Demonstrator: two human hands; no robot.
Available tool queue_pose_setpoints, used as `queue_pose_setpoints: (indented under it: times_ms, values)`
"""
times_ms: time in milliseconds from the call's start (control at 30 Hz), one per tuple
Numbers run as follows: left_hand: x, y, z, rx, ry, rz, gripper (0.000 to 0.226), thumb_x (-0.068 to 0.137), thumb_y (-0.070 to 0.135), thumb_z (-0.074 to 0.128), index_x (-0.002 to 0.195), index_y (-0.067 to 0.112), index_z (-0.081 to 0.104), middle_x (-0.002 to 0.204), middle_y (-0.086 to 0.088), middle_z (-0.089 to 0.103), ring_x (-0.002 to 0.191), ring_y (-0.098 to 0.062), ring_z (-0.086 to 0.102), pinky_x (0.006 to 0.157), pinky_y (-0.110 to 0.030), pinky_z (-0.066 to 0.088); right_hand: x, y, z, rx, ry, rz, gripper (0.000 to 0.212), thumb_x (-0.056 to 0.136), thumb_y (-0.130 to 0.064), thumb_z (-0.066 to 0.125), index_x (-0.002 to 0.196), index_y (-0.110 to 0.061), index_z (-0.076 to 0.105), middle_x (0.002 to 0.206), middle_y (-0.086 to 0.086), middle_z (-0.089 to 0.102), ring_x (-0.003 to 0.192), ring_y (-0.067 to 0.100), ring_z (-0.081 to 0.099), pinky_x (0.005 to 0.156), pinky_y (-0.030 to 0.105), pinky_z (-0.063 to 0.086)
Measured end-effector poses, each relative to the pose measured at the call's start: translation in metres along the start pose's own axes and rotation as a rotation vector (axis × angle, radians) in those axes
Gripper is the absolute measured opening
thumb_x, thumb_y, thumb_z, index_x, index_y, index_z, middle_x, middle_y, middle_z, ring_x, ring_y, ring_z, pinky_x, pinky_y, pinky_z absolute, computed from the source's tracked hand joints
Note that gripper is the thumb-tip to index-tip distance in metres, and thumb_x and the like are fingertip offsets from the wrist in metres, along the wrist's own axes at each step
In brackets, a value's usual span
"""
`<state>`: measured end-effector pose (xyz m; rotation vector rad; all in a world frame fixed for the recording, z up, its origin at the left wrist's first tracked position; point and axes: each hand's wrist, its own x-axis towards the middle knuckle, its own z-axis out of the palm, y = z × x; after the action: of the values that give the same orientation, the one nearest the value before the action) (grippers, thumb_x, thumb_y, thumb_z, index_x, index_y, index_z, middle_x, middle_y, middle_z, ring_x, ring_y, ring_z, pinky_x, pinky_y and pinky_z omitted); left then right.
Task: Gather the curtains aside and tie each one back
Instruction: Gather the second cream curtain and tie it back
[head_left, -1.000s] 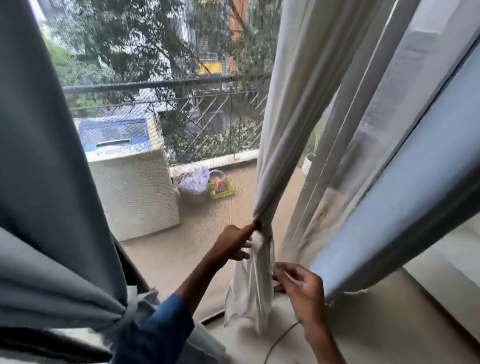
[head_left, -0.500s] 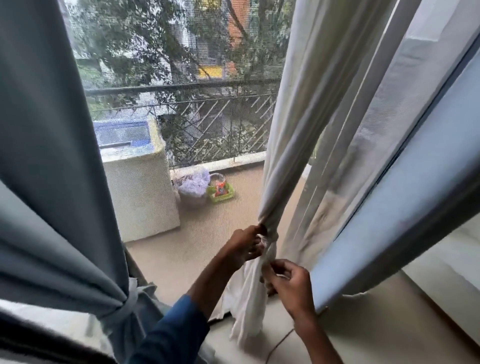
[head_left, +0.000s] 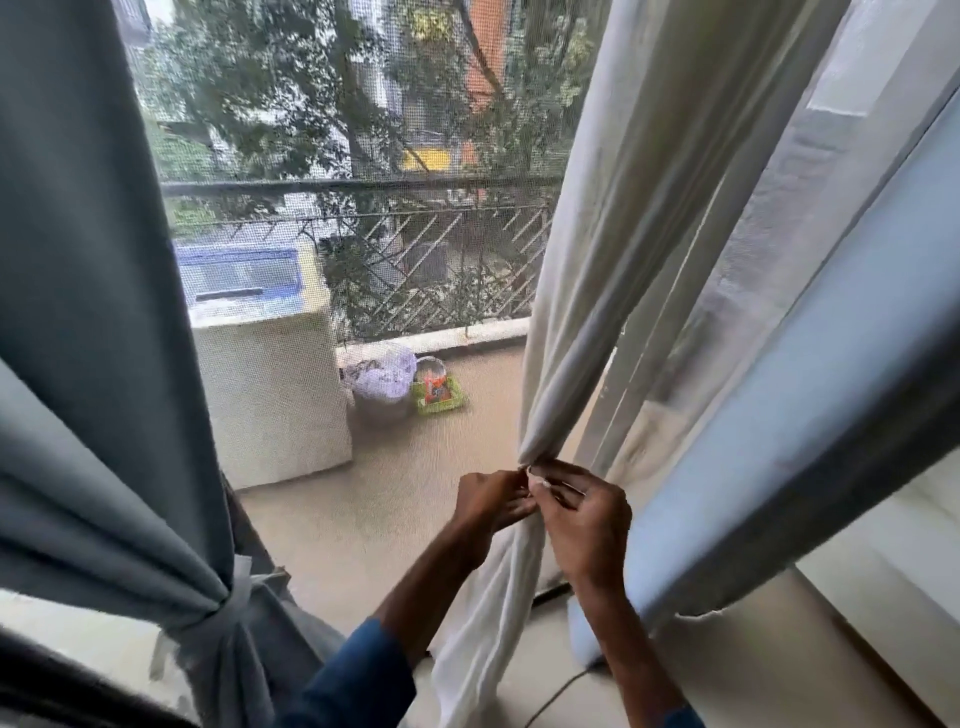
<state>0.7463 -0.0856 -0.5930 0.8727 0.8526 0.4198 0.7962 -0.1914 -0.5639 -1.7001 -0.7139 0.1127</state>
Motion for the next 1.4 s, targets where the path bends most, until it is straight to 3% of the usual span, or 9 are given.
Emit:
queue_pose_setpoints:
  times_ms: [100,267,433,533,667,767,900,1133,1400]
  values:
    - [-0.003,-0.002,0.000,0.007,-0.011,0.025,0.013,0.088,0.000,0.060,0.085,-0.007,0.071,0.088,-0.020,0.073,0.084,-0.026,0.072,0.085,-0.036,0.059,-0.001,0.004,0.000,-0.397,-0.010,-0.275,0.019,0.087,-0.005,0.076,0.101,-0.015,0.082,0.103,0.001,0.074,0.092,0.016,0.072,0.083,0.033,0.059]
    - [-0.011,-0.007,-0.001,0.111,-0.048,0.150,0.015,0.089,0.004,0.059,0.074,0.002,0.061,0.075,-0.014,0.062,0.074,-0.021,0.063,0.072,-0.030,0.056,0.006,-0.004,-0.001,-0.764,-0.172,-0.156,0.029,0.100,-0.033,0.056,0.125,-0.037,0.070,0.110,0.001,0.072,0.102,0.025,0.069,0.080,0.037,0.055]
    - [-0.014,-0.007,0.003,0.282,0.062,0.256,0.047,0.084,0.005,0.062,0.043,0.022,0.046,0.046,0.006,0.040,0.044,-0.005,0.037,0.045,-0.018,0.031,0.019,-0.021,0.004,-1.001,-0.366,-0.159,0.036,0.089,-0.033,0.060,0.125,-0.034,0.065,0.109,0.003,0.074,0.103,0.027,0.070,0.084,0.035,0.052]
    - [-0.016,-0.007,0.006,0.242,0.094,0.204,0.049,0.083,0.003,0.060,0.037,0.019,0.052,0.044,0.006,0.046,0.043,-0.006,0.045,0.044,-0.017,0.037,0.020,-0.026,0.005,-1.132,-0.424,-0.195,0.024,0.088,-0.033,0.068,0.111,-0.026,0.067,0.108,0.002,0.073,0.102,0.024,0.071,0.082,0.033,0.052]
    - [-0.022,-0.010,0.012,0.172,0.103,0.192,0.027,0.083,0.010,0.066,0.056,0.005,0.065,0.058,-0.008,0.055,0.053,-0.015,0.056,0.049,-0.022,0.046,0.017,-0.026,-0.002,-1.200,-0.455,-0.241,0.022,0.091,-0.034,0.067,0.110,-0.023,0.065,0.108,0.002,0.073,0.100,0.022,0.072,0.080,0.032,0.052]
    - [-0.020,-0.011,0.012,0.194,0.109,0.240,0.038,0.082,0.020,0.071,0.050,0.011,0.054,0.055,-0.005,0.046,0.051,-0.011,0.052,0.049,-0.021,0.047,0.019,-0.012,-0.004,-1.219,-0.524,-0.239,0.043,0.094,-0.027,0.063,0.134,-0.021,0.049,0.119,0.005,0.068,0.107,0.025,0.069,0.085,0.034,0.052]
    - [-0.015,-0.004,0.000,0.231,0.119,0.248,0.031,0.077,0.025,0.073,0.051,0.009,0.067,0.059,-0.012,0.064,0.066,-0.021,0.070,0.069,-0.039,0.061,0.005,0.010,-0.002,-1.236,-0.652,-0.193,0.068,0.103,-0.017,0.038,0.162,-0.023,0.005,0.120,0.009,0.063,0.110,0.030,0.066,0.089,0.041,0.051]
    - [-0.013,0.000,-0.005,0.079,0.113,0.168,0.026,0.087,0.019,0.072,0.072,-0.003,0.076,0.070,-0.017,0.072,0.070,-0.023,0.072,0.073,-0.032,0.062,0.007,-0.006,-0.005,-1.010,-0.381,-0.295,0.043,0.095,-0.028,0.049,0.135,-0.040,0.056,0.099,0.003,0.075,0.094,0.029,0.072,0.074,0.038,0.055]
    - [-0.017,0.004,-0.010,0.127,0.065,0.158,0.019,0.085,0.011,0.069,0.079,-0.007,0.074,0.074,-0.016,0.074,0.072,-0.022,0.075,0.071,-0.031,0.062,0.011,-0.013,-0.004,-1.105,-0.531,-0.221,0.036,0.097,-0.020,0.043,0.128,-0.032,0.055,0.115,0.004,0.070,0.110,0.029,0.066,0.087,0.038,0.051]
